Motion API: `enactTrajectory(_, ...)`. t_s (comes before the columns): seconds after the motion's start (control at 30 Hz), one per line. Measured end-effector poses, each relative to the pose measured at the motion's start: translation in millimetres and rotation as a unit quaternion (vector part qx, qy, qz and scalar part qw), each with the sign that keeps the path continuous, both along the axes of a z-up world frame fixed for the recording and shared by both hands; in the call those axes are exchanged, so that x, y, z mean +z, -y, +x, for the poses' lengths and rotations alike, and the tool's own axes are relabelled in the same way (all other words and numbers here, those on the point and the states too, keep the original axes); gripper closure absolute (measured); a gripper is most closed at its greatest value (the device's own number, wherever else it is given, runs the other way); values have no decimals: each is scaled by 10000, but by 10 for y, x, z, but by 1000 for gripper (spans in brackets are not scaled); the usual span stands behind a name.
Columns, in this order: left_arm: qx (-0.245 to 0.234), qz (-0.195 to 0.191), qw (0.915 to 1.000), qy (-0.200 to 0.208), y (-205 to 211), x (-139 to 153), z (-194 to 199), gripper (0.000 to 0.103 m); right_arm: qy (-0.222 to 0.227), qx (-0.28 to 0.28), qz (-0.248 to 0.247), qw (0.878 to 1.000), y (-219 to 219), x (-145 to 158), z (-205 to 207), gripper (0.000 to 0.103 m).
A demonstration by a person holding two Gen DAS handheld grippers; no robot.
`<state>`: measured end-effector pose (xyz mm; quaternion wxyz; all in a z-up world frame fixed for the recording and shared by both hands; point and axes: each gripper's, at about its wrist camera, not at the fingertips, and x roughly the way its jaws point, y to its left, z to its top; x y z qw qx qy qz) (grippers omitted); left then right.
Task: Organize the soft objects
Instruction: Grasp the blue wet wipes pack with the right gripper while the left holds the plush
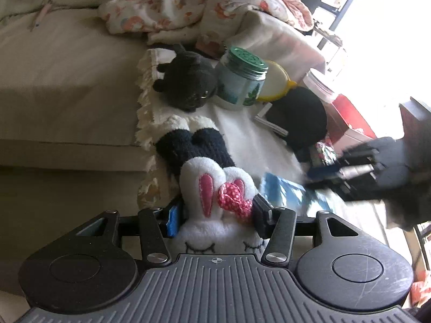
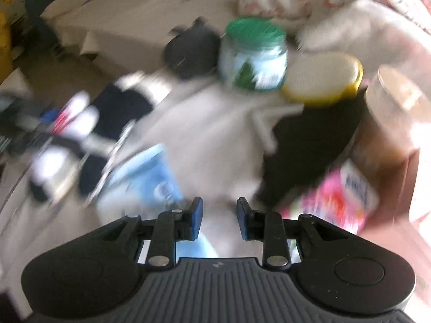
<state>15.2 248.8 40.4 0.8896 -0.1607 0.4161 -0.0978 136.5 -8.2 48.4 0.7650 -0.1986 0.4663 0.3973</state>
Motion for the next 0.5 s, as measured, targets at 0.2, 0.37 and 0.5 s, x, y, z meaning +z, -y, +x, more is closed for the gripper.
enactTrajectory(0.2,-2,-5,9999,-102,19,-11,89,46,432,438,343,9975,165,175,-428,28)
enactTrajectory(0.37,42,126,9997,-228,58,-29,94,46,-75,523,955,9940,-23,173,-489,27)
enactTrajectory(0.5,46,222,9993,-295,81,-33,104,46,-62,562,548,9969,-271,-73,-550,24)
